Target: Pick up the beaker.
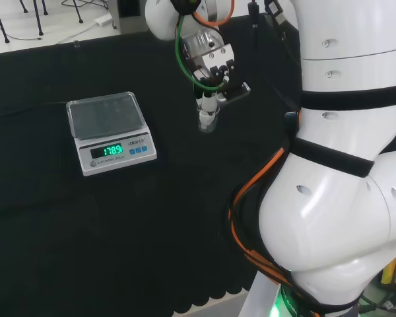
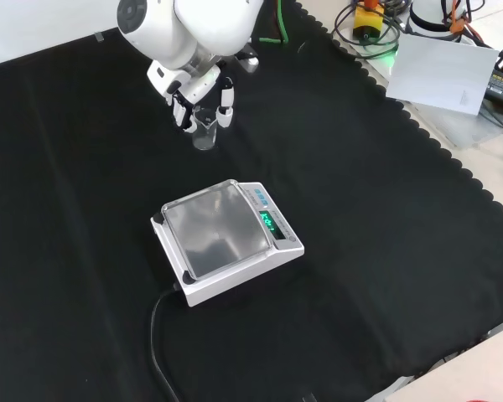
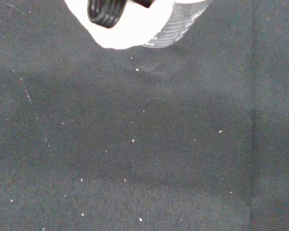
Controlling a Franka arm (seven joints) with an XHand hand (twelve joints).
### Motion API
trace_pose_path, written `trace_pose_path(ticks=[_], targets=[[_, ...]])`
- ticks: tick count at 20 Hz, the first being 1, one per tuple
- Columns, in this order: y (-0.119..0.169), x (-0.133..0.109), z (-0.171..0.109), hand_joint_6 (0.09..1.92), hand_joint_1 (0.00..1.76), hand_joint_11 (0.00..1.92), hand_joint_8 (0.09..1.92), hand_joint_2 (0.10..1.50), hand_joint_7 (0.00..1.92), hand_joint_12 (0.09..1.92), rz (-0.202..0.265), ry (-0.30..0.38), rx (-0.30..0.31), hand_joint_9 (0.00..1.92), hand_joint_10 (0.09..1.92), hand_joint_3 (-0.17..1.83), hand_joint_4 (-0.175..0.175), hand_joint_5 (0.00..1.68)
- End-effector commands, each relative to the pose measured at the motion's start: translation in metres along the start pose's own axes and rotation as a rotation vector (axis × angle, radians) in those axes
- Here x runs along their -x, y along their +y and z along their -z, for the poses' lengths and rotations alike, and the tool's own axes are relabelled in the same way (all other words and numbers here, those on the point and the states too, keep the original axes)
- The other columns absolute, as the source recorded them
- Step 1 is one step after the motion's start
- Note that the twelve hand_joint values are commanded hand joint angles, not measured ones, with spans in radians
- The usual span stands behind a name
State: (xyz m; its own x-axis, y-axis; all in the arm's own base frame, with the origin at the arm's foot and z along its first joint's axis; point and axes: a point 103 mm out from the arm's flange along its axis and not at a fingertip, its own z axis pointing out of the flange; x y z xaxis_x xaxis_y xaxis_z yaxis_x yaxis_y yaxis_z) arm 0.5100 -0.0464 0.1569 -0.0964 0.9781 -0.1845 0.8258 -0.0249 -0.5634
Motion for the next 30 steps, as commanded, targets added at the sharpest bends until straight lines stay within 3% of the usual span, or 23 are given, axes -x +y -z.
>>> trace_pose_path(ticks=[1, 3, 6, 22, 30], targets=[[-0.018, 0.0, 0.035, 1.25, 1.09, 0.72, 1.02, 1.14, 0.9, 1.24, 0.047, -0.058, -0.013, 1.01, 1.01, 0.1, -0.117, 0.83], [-0.023, -0.001, 0.043, 1.25, 1.18, 0.73, 1.17, 1.16, 0.87, 1.24, 0.055, -0.072, -0.015, 1.01, 1.02, 0.05, -0.155, 0.81], [-0.031, -0.001, 0.053, 1.25, 1.22, 0.73, 1.24, 1.18, 0.85, 1.24, 0.065, -0.086, -0.009, 1.01, 1.03, 0.02, -0.174, 0.81], [-0.076, -0.002, 0.111, 1.24, 1.22, 0.75, 1.24, 1.18, 0.86, 1.23, 0.105, -0.176, 0.04, 1.02, 1.03, 0.01, -0.175, 0.81], [-0.077, -0.012, 0.12, 1.25, 1.22, 0.75, 1.25, 1.19, 0.85, 1.23, 0.168, -0.194, -0.023, 1.02, 1.03, 0.01, -0.175, 0.81]])
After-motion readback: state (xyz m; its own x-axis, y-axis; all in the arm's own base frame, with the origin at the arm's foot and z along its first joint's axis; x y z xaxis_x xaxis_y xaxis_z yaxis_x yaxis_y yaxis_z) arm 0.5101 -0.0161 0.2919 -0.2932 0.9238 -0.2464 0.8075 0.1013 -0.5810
